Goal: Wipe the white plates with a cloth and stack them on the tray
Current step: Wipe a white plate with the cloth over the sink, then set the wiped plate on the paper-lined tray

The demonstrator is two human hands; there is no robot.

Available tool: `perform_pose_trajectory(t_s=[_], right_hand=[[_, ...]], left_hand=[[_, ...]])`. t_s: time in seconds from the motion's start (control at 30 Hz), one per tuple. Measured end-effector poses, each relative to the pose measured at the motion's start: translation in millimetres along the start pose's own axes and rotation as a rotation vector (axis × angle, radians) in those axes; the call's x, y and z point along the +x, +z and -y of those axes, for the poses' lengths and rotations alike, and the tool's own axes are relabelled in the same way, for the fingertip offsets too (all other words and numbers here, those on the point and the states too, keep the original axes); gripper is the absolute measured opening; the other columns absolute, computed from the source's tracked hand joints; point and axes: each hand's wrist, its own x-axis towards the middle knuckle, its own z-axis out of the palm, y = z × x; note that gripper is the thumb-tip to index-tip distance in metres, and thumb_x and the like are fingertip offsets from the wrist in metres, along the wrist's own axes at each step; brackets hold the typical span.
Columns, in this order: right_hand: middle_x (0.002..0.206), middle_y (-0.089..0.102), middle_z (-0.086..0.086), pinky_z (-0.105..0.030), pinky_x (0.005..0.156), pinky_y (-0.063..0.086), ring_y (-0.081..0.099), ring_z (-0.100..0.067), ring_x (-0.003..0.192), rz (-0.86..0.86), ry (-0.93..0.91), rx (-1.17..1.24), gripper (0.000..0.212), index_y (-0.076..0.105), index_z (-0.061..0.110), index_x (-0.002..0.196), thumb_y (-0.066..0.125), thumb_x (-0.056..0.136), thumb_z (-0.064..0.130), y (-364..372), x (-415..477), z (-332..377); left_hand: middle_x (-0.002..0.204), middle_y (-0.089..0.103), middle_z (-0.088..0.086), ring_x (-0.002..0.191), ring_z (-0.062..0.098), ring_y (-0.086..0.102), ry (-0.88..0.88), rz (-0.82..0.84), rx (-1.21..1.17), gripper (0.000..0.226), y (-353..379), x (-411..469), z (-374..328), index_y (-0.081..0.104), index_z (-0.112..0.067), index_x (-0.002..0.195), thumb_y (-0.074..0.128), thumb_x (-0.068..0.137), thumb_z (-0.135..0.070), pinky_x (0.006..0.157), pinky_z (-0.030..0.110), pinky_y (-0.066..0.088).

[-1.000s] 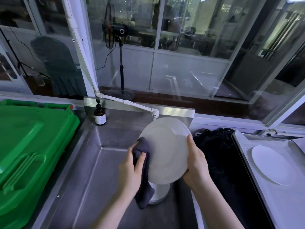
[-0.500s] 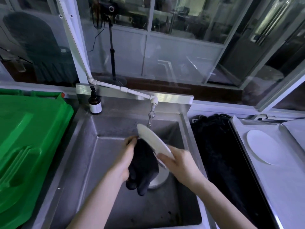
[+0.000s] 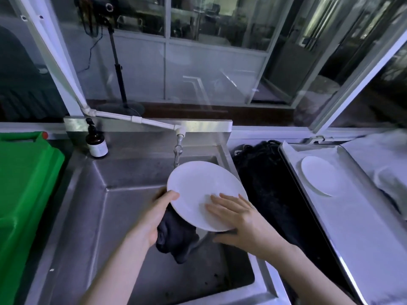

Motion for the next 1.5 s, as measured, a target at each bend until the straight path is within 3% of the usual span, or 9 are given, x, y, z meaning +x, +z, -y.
perform_pose_trajectory(t_s=[0.1, 0.2, 0.27, 0.37, 0.63, 0.83, 1.0, 1.23, 1.5], right_hand=[[0.156, 0.033, 0.018, -0.03, 0.123, 0.018, 0.025, -0.002, 0.148, -0.083, 0.272, 0.239, 0.074, 0.044, 0.039, 0.144, 0.074, 0.078, 0.055, -9.3, -21.2, -26.1], [0.134, 0.06, 0.012, -0.014, 0.1, 0.042, 0.057, 0.002, 0.12, -0.423, 0.612, 0.453, 0.048, 0.059, 0.032, 0.135, 0.071, 0.089, 0.038, -19.1, -41.7, -56.0], [0.112, 0.073, 0.001, -0.019, 0.08, 0.055, 0.07, -0.008, 0.096, -0.456, 0.754, 0.818, 0.029, 0.066, 0.03, 0.125, 0.064, 0.096, 0.034, -19.5, -47.2, -73.4], [0.1, 0.075, -0.013, -0.032, 0.068, 0.058, 0.073, -0.027, 0.087, -0.489, 0.754, 1.15, 0.021, 0.073, 0.019, 0.115, 0.062, 0.098, 0.024, -22.4, -53.6, -98.0], [0.102, 0.076, -0.009, -0.031, 0.068, 0.057, 0.071, -0.023, 0.091, -0.722, 0.769, 1.29, 0.028, 0.076, 0.018, 0.107, 0.059, 0.095, 0.0, -55.8, -91.6, -196.9], [0.095, 0.074, -0.008, -0.027, 0.06, 0.056, 0.069, -0.019, 0.073, -0.787, 0.874, 1.333, 0.028, 0.074, 0.016, 0.111, 0.06, 0.092, 0.001, -87.9, -140.2, -290.6], [0.083, 0.075, 0.0, -0.025, 0.057, 0.056, 0.069, -0.015, 0.065, -0.818, 0.943, 1.352, 0.027, 0.076, 0.019, 0.104, 0.061, 0.091, 0.0, -99.1, -172.3, -359.4], [0.089, 0.075, -0.003, -0.024, 0.059, 0.056, 0.066, -0.019, 0.071, -0.838, 1.047, 1.327, 0.03, 0.076, 0.019, 0.109, 0.063, 0.089, 0.001, -105.2, -185.2, -440.5], [0.074, 0.076, 0.009, -0.022, 0.051, 0.055, 0.069, -0.011, 0.058, -0.834, 1.13, 1.261, 0.047, 0.08, 0.039, 0.074, 0.062, 0.09, -0.001, -101.8, -173.1, -516.5]], left_hand=[[0.086, 0.076, 0.0, 0.083, 0.022, 0.069, 0.055, -0.014, 0.002, 0.011, 13.4, 2.1, 1.1, 0.072, -0.029, 0.09, 0.064, 0.087, -0.022, 0.058, 0.03, 0.05], [0.1, 0.075, 0.004, 0.096, 0.027, 0.068, 0.081, 0.01, 0.007, 0.016, 30.3, 6.9, 4.2, 0.071, -0.026, 0.101, 0.064, 0.087, -0.024, 0.079, 0.042, 0.054], [0.099, 0.076, 0.0, 0.096, 0.025, 0.069, 0.083, 0.032, 0.013, 0.015, 46.9, 10.0, 7.1, 0.071, -0.03, 0.1, 0.065, 0.087, -0.026, 0.081, 0.044, 0.055], [0.094, 0.076, -0.01, 0.088, 0.013, 0.071, 0.143, 0.065, 0.086, 0.016, 79.3, 12.6, 12.4, 0.071, -0.036, 0.097, 0.065, 0.088, -0.025, 0.07, 0.033, 0.052], [0.1, 0.074, -0.012, 0.096, 0.002, 0.069, 0.295, 0.198, 0.295, 0.019, 188.2, 25.8, 24.3, 0.071, -0.034, 0.099, 0.075, 0.08, -0.034, 0.072, 0.014, 0.05], [0.11, 0.07, -0.024, 0.106, -0.005, 0.061, 0.371, 0.299, 0.608, 0.027, 293.8, 53.7, 24.2, 0.065, -0.048, 0.105, 0.075, 0.085, -0.033, 0.089, 0.023, 0.045], [0.114, 0.064, -0.028, 0.109, -0.009, 0.055, 0.308, 0.447, 0.872, 0.037, 365.4, 81.0, 25.8, 0.05, -0.059, 0.119, 0.066, 0.089, -0.045, 0.094, 0.026, 0.043], [0.127, 0.06, -0.023, 0.114, 0.001, 0.057, 0.188, 0.516, 0.947, 0.049, 440.6, 130.9, 43.9, 0.044, -0.059, 0.13, 0.066, 0.09, -0.039, 0.104, 0.027, 0.042], [0.115, 0.058, -0.031, 0.11, -0.007, 0.051, 0.03, 0.544, 1.019, 0.058, 503.6, 190.4, 64.5, 0.047, -0.061, 0.128, 0.069, 0.079, -0.039, 0.092, 0.019, 0.038]])
